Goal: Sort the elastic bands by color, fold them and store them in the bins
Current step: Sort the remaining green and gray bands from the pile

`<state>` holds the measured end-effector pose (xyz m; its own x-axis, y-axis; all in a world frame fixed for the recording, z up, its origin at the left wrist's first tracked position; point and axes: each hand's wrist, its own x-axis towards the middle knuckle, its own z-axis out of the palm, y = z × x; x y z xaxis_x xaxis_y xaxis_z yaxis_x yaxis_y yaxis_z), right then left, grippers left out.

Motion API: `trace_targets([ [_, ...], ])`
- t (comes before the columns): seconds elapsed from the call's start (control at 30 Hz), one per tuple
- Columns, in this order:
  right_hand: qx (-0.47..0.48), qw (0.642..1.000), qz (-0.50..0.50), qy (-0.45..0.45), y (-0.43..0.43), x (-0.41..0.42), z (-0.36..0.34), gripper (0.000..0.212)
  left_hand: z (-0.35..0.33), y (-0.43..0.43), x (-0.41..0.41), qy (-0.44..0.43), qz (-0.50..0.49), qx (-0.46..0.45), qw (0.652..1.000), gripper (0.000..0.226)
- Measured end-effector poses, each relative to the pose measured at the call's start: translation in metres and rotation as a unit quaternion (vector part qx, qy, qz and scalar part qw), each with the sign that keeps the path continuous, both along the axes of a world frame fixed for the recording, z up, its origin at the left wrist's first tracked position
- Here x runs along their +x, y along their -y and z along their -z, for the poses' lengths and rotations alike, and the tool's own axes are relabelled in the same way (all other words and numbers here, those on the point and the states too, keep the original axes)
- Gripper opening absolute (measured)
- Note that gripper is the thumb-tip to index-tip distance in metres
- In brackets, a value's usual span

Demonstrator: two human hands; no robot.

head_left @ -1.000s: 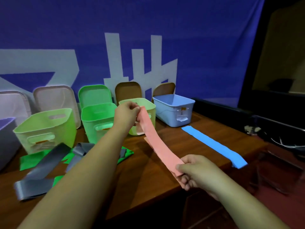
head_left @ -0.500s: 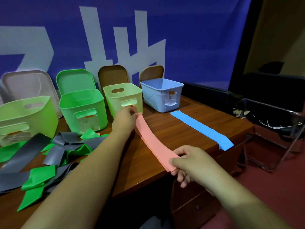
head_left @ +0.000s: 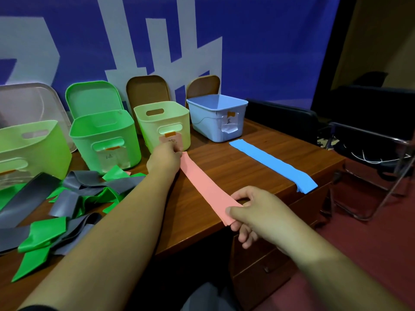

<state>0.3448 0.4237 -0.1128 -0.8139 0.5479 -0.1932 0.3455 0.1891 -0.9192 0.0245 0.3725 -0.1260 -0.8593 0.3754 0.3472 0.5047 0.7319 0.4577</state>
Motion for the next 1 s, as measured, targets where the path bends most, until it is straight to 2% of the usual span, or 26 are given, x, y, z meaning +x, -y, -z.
trace_targets([
  [0.1,0.0,1.0,-0.001,0.006,-0.0002,0.0001,-0.0016,0.035,0.0001,-0.0011,-0.0009,0.011,-0.003,-0.009,1.0,0.004],
  [0.4,0.047,0.998,-0.001,0.03,-0.0002,-0.001,-0.0023,0.042,0.0011,-0.0032,-0.0042,0.013,-0.021,-0.035,0.999,0.017],
  [0.63,0.012,1.0,-0.009,0.025,0.0018,0.0008,-0.0007,0.049,0.0017,-0.0025,-0.0055,0.016,-0.013,-0.031,0.999,0.013],
  [1.0,0.024,0.999,-0.015,0.02,0.0009,0.0042,-0.0009,0.045,0.0017,0.0,-0.0027,0.012,-0.007,-0.037,0.999,0.018],
])
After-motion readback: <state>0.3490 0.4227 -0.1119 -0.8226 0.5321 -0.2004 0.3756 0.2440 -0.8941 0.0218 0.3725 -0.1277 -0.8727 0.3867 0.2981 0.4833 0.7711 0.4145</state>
